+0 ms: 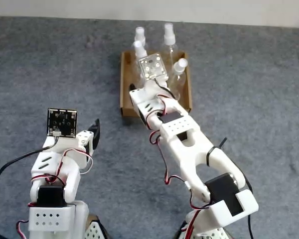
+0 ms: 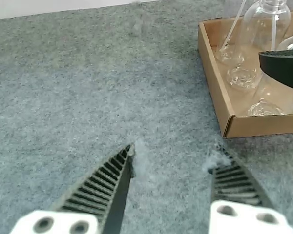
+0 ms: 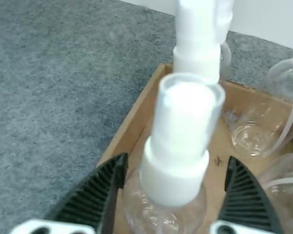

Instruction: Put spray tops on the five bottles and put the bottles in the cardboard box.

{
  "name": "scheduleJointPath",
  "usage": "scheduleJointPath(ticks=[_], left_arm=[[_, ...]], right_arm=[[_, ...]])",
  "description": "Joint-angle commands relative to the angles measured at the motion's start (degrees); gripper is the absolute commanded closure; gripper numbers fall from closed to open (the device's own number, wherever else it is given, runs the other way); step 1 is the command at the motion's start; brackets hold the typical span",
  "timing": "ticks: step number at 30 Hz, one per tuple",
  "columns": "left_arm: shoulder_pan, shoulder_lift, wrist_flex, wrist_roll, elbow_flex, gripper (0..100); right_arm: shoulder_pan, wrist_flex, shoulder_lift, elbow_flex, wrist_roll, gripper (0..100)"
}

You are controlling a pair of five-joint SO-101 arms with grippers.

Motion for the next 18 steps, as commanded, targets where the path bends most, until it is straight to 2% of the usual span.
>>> scheduleJointPath(ticks=[1, 18], left_arm=[[1.3, -0.5, -0.5, -0.4, -0.2, 81], [1.0, -0.5, -0.5, -0.4, -0.2, 81]], right_arm=[[-0.6, 1.0, -1.0, -3.1, -0.1, 75.3], [-0.5, 21.1, -21.6, -8.6, -0.1, 76.2]])
